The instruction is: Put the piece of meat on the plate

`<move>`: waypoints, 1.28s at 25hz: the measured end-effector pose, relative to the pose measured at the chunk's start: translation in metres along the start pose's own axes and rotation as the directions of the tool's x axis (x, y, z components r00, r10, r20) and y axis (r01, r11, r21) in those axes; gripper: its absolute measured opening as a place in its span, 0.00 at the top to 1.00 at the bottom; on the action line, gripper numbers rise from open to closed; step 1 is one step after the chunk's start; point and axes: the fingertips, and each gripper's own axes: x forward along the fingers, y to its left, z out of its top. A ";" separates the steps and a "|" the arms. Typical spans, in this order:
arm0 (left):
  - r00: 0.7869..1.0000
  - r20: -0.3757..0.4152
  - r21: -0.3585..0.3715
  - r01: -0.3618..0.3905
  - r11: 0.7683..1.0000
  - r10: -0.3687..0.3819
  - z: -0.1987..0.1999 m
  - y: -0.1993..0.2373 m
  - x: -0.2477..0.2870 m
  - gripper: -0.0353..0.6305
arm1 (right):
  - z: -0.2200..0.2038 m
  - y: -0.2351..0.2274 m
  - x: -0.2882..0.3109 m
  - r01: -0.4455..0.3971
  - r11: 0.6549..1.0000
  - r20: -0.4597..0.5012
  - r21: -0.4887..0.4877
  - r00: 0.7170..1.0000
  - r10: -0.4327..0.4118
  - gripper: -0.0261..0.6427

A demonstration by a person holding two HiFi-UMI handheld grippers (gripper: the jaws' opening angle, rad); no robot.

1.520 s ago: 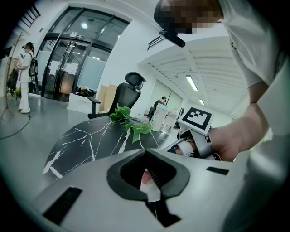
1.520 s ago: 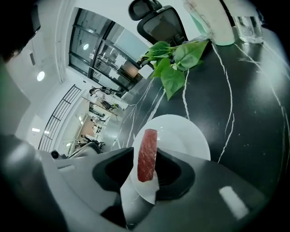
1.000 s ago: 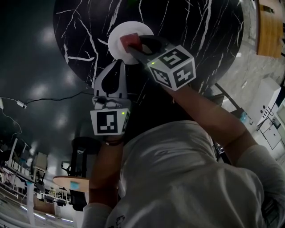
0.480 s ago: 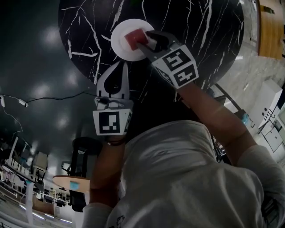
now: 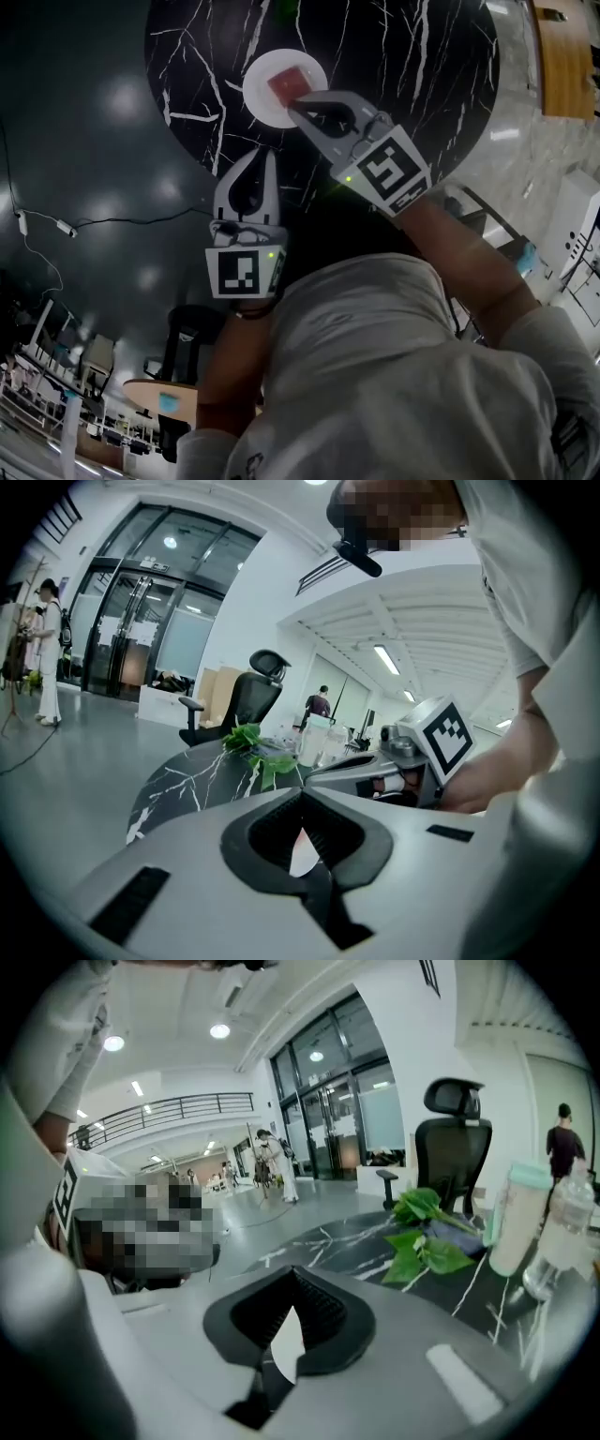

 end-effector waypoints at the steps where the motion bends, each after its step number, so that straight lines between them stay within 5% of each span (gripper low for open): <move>1: 1.000 0.024 0.009 0.003 1.000 -0.003 0.011 -0.004 -0.007 0.94 | 0.016 0.007 -0.010 0.005 0.999 0.043 -0.034 0.999 -0.003 0.96; 5: 0.994 0.100 0.052 0.035 0.998 -0.040 0.070 -0.024 -0.047 0.94 | 0.082 0.045 -0.064 0.066 0.991 0.196 -0.119 0.980 -0.042 0.96; 8: 0.985 0.137 0.074 0.095 0.993 -0.104 0.115 -0.051 -0.079 0.94 | 0.136 0.081 -0.120 0.142 0.989 0.343 -0.041 0.932 -0.120 0.96; 12: 0.950 0.241 0.142 0.168 0.975 -0.199 0.172 -0.086 -0.122 0.94 | 0.186 0.125 -0.183 0.211 0.977 0.440 0.002 0.878 -0.190 0.96; 20: 0.881 0.333 0.242 0.264 0.934 -0.335 0.230 -0.150 -0.180 0.94 | 0.218 0.181 -0.256 0.288 0.957 0.527 -0.041 0.820 -0.224 0.96; 27: 0.863 0.399 0.358 0.164 0.919 -0.309 0.233 -0.213 -0.235 0.94 | 0.205 0.221 -0.306 0.254 0.964 0.545 -0.077 0.820 -0.172 0.96; 32: 0.892 0.392 0.281 0.117 0.953 -0.225 0.201 -0.250 -0.247 0.94 | 0.170 0.240 -0.344 0.214 0.973 0.517 -0.085 0.844 -0.140 0.96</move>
